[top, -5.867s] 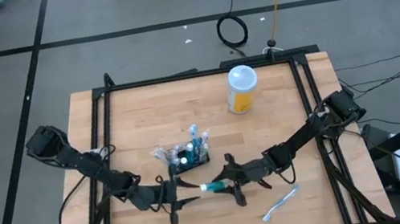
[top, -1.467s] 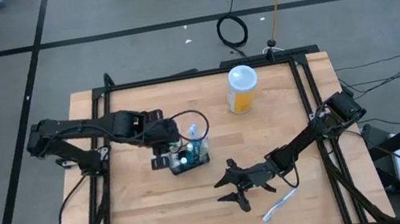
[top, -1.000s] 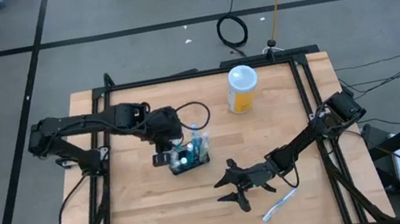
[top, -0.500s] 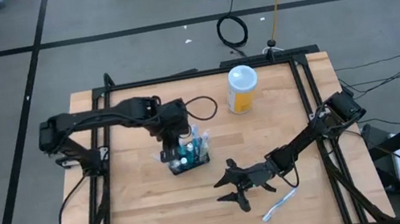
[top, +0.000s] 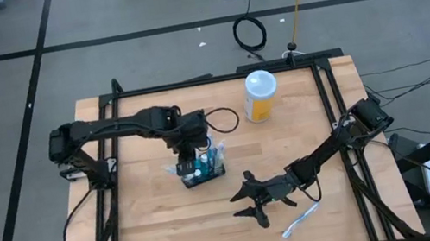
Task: Pick & Place toothbrushing station
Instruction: Put the mouthwash bottle into the black wire organizer
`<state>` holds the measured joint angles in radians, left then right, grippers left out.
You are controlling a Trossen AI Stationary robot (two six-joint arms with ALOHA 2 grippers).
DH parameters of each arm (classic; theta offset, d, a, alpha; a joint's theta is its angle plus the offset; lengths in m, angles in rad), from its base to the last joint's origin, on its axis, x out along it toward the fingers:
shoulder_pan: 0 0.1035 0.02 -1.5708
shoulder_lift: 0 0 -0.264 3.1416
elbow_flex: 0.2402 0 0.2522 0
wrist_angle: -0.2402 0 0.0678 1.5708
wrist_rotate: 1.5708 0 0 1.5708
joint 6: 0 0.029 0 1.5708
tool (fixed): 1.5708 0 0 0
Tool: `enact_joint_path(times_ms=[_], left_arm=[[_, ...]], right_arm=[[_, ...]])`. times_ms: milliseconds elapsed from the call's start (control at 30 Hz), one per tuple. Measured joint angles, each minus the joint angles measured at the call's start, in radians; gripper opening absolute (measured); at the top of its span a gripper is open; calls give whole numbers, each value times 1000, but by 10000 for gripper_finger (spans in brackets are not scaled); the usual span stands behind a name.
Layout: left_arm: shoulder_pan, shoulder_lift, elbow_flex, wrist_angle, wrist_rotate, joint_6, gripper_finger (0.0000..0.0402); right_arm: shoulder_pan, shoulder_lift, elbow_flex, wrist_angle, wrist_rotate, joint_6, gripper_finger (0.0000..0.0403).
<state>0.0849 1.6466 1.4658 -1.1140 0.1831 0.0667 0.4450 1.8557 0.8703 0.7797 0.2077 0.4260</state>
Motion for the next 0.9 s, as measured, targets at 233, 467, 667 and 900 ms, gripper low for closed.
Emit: enact_joint_path(times_ms=[233,467,667,900], left_arm=[[0,15,0,1,0,-27,97],[-2,37,0,11,-14,-79,97],[-11,52,-6,14,-61,-176,97],[-35,52,-10,11,-106,-312,97]], right_arm=[[0,0,0,1,0,10,222],[1,0,0,2,0,11,222],[1,0,0,1,0,11,221],[2,0,0,-3,0,11,220]])
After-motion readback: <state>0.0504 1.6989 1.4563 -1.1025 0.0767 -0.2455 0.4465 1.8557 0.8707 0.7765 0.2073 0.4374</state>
